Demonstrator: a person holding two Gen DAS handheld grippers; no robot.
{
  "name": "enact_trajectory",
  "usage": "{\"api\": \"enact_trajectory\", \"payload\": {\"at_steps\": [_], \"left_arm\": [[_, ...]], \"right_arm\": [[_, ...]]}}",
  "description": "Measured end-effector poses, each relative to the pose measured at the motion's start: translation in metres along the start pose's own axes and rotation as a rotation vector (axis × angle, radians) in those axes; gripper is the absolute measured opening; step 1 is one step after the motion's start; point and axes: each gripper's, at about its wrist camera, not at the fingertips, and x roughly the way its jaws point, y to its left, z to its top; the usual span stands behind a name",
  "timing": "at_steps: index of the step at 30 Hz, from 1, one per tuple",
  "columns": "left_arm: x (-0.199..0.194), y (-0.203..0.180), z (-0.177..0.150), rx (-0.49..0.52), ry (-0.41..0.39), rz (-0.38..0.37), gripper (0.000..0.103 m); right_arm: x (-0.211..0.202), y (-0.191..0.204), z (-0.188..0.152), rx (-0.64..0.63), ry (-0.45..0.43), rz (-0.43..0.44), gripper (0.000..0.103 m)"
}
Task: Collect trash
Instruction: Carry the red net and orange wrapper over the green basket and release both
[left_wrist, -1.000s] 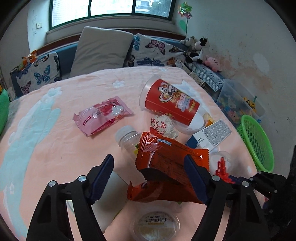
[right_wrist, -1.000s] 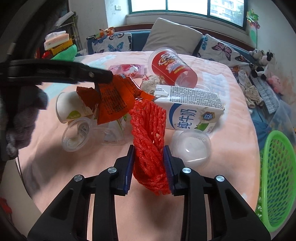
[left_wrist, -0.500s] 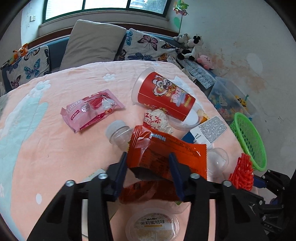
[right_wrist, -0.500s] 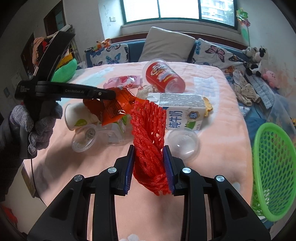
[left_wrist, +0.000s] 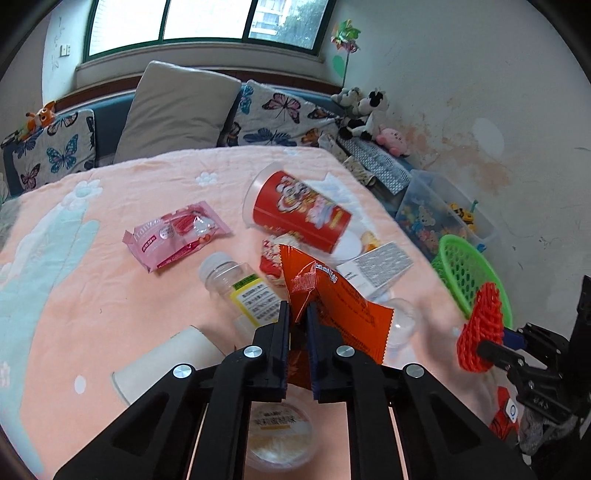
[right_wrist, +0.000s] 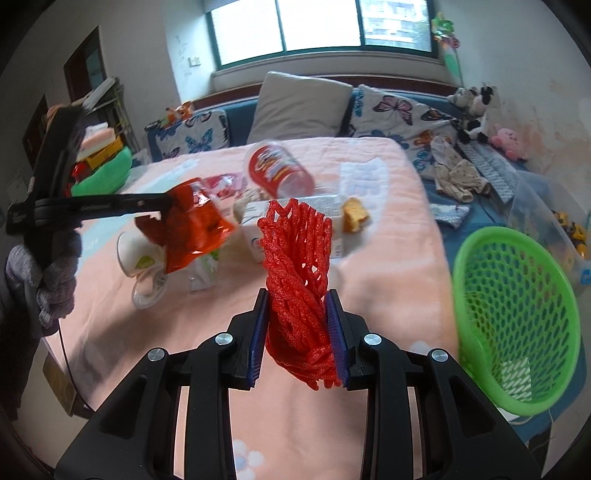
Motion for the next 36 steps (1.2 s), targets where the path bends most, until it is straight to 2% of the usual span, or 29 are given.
{"api": "enact_trajectory", "payload": {"at_steps": [6,12,21,26,36], "left_arm": [[-0.018,-0.025,0.001,0.020,-0.029,-0.039,0.009],[-0.017,-0.071,0.007,0.074,-0.037,-0.105,0.009],[0.024,-0.145,0.020,0.135,0.011,-0.189,0.009],[0.051,-0.181,0.027,0.161,0.047,-0.210,0.009],[0.099,-0.235,0.032,0.215,0.122,-0.234,0.009]], "right_arm": [[-0.021,-0.026,-0.002,0.048,-0.036,-0.052,0.032],[-0.040,-0.075,-0.006,0.110,-0.057,-0.148,0.032],[-0.046,-0.145,-0.019,0.188,-0.045,-0.247,0.032],[-0.034,-0.178,-0.031,0.246,-0.012,-0.263,0.034],[-0.038,-0.205,-0.053,0.312,-0.009,-0.271,0.058]]}}
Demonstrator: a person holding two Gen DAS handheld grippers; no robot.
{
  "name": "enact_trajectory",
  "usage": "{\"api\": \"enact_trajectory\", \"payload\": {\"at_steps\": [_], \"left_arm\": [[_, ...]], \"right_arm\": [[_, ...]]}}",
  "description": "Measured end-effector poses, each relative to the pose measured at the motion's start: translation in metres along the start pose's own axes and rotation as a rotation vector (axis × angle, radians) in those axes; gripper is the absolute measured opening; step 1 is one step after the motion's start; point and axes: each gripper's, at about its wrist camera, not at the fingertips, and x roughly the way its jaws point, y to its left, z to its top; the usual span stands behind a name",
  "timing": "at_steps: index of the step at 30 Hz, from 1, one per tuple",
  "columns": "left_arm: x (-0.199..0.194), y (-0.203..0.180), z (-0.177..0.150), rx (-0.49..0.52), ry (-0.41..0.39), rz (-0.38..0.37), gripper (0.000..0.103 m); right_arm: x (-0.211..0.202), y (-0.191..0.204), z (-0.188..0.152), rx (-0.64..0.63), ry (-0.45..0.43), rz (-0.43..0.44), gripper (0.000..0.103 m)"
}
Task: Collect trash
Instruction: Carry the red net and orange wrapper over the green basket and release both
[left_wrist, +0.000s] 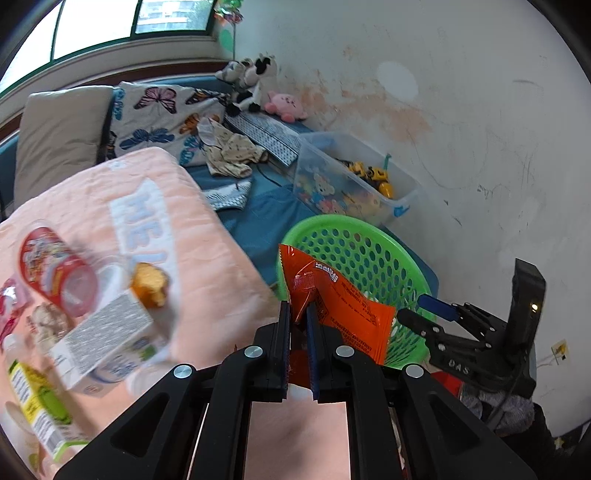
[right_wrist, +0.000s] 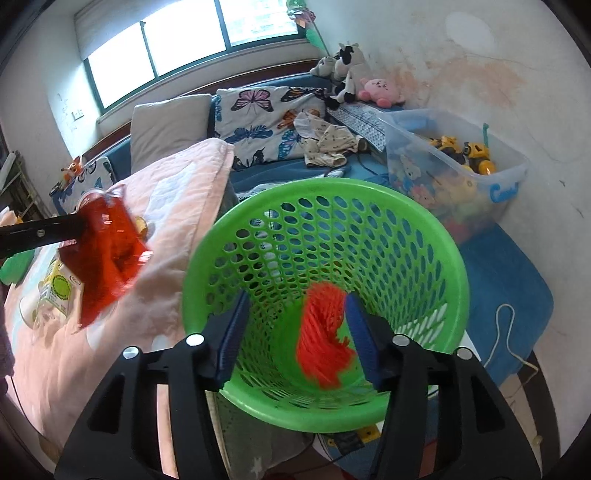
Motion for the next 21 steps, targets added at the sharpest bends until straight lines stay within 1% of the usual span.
{"api": "enact_trajectory", "payload": {"at_steps": [5,10,15,16,18,20,21], "left_arm": [[0.026,-0.015,0.008,0.010,0.029,-0.006,0.009],[0.049,-0.028,0.013,0.013,0.058,-0.017,0.009],[0.070,-0.039,0.012,0.013,0.091,-0.032,0.011],[0.073,-0.041,0.012,0.015,0.097,-0.033,0.016],[0.076,-0.044,0.009,0.014,0.105,-0.031,0.022],[0.079,-0.046,0.007,0.014,0.114,-0.038,0.035],[0.079,-0.048,0.006,0.015,0.113,-0.032,0.046]], "right_arm": [[-0.009,-0.010,-0.005,0.023,-0.015,-0.001,0.061],[-0.018,-0.017,-0.012,0.041,-0.021,-0.009,0.066],[-0.025,-0.024,-0.017,0.055,-0.027,-0.012,0.068],[-0.027,-0.026,-0.018,0.060,-0.029,-0.013,0.068],[-0.028,-0.030,-0.020,0.068,-0.029,-0.011,0.068],[-0.028,-0.032,-0.022,0.076,-0.028,-0.009,0.068],[-0.029,-0.033,-0.022,0.078,-0.027,-0.009,0.068]]}}
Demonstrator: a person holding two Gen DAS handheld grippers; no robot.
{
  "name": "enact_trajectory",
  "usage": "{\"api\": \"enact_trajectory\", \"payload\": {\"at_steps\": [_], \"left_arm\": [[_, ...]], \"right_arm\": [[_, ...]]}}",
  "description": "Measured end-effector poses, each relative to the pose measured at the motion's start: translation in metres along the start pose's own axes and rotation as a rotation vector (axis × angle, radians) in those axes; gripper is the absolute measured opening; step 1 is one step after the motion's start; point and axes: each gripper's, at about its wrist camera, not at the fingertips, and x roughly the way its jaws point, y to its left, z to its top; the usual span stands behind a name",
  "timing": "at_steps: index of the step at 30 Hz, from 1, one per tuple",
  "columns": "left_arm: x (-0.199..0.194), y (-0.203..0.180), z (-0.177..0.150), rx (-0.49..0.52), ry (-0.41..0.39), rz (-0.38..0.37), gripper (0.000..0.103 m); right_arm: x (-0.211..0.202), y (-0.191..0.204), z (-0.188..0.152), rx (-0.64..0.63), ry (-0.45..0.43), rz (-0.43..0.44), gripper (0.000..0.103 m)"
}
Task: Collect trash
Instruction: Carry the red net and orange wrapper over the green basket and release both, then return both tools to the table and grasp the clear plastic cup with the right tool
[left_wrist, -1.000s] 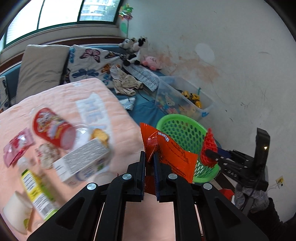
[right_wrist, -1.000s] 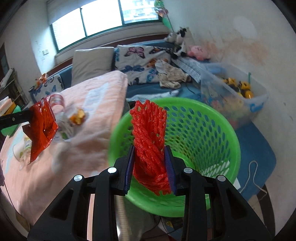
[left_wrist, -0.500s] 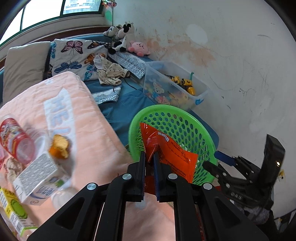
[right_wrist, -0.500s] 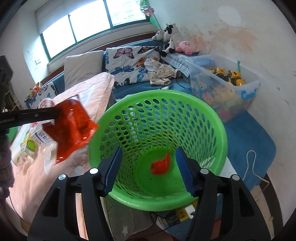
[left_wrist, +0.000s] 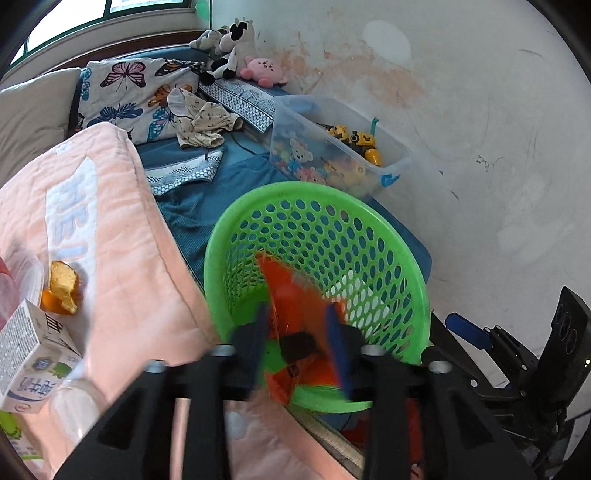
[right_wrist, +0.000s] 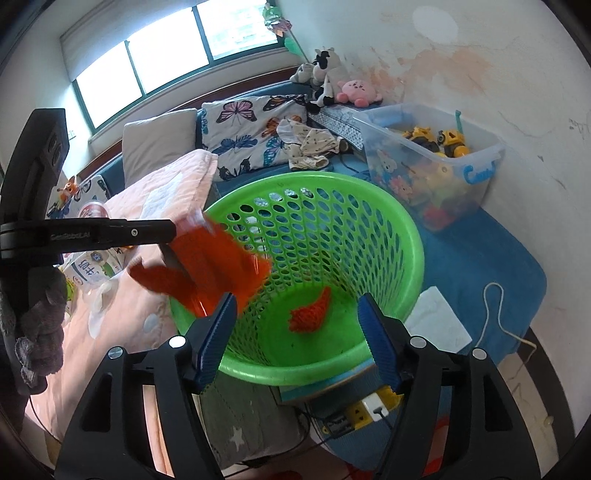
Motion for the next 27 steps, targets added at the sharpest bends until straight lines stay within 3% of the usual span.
{"api": "enact_trajectory", "payload": {"at_steps": [12,27], "left_arm": [[-0.051,0.019,-0.024,0.004,-0.075,0.074,0.054],[-0.136,0.101,-0.102,-0.144,-0.156,0.264,0.060]], "right_arm": [[-0.010,0.024,-0.006,-0.023,-0.010,0.036,0.073],[-0.007,0.113,-0.014,-0.149,0.007,0.145,0.081]]}}
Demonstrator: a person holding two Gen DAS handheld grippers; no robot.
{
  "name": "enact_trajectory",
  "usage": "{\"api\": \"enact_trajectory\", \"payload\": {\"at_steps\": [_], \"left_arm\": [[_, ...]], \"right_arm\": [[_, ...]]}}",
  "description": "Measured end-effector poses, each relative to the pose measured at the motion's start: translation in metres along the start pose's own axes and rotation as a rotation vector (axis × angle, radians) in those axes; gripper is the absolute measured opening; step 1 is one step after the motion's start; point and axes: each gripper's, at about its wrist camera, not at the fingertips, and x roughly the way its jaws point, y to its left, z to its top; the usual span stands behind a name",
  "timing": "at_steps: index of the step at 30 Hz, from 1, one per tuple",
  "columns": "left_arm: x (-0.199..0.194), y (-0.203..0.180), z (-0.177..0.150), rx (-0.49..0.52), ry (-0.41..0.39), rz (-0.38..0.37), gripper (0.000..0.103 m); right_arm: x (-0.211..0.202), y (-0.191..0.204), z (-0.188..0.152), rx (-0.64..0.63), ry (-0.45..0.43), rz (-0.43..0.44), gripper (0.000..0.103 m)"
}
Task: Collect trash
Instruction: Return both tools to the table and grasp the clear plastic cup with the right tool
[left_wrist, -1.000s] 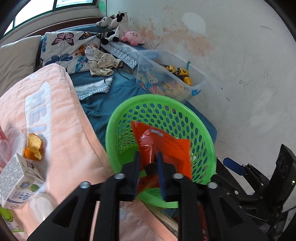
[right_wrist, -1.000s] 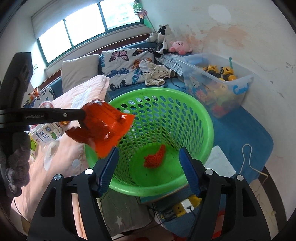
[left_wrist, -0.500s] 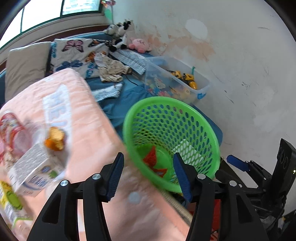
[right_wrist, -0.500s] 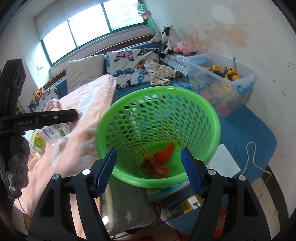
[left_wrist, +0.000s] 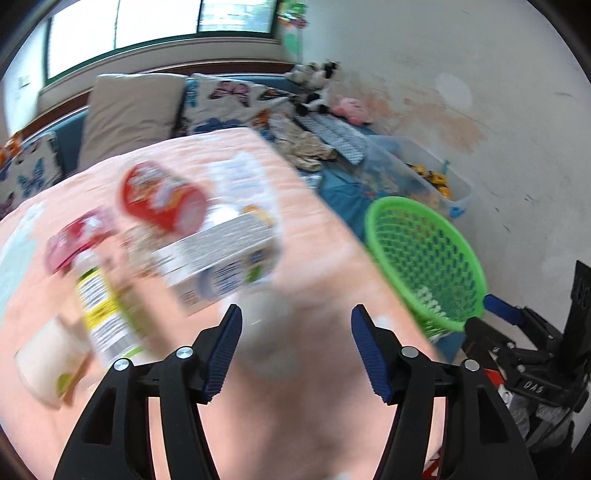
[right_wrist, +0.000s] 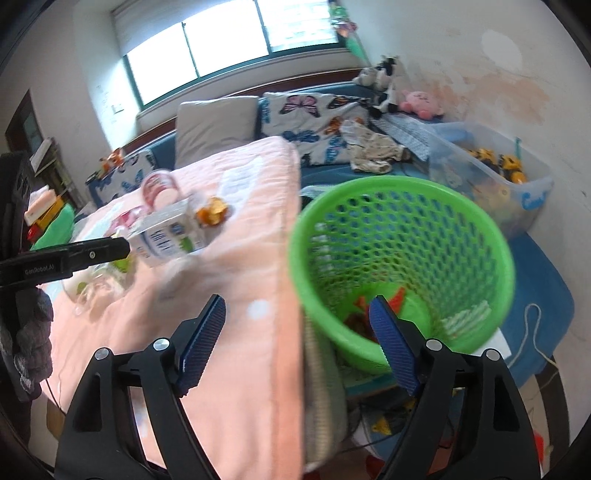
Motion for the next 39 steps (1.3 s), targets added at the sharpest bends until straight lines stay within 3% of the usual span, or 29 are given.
{"api": "enact_trajectory", "payload": {"at_steps": [9,13,18,33,39], "left_arm": [[-0.025,0.066,-0.038,-0.102,-0.007,0.114,0.063],[-0.035,0.093,-0.056,-0.152,-0.008,0.150,0.072],[-0.042,0.115,-0.075,-0.187,-0.005,0.185,0.072],[-0.034,0.150,-0.096,-0.254,0.034,0.209,0.076],[-0.021,0.149,-0.092,-0.237,0.056,0.195,0.079]], "right_arm": [[0.022,0.050,0.005,-0.078,0.027,0.074,0.082],[0.035,0.072,0.006,-0.112,0.050,0.112,0.082],[0.057,0.098,0.008,-0.155,0.087,0.161,0.083],[0.123,0.138,0.019,-0.215,0.163,0.193,0.082],[0.144,0.140,0.021,-0.218,0.195,0.174,0.075]]}}
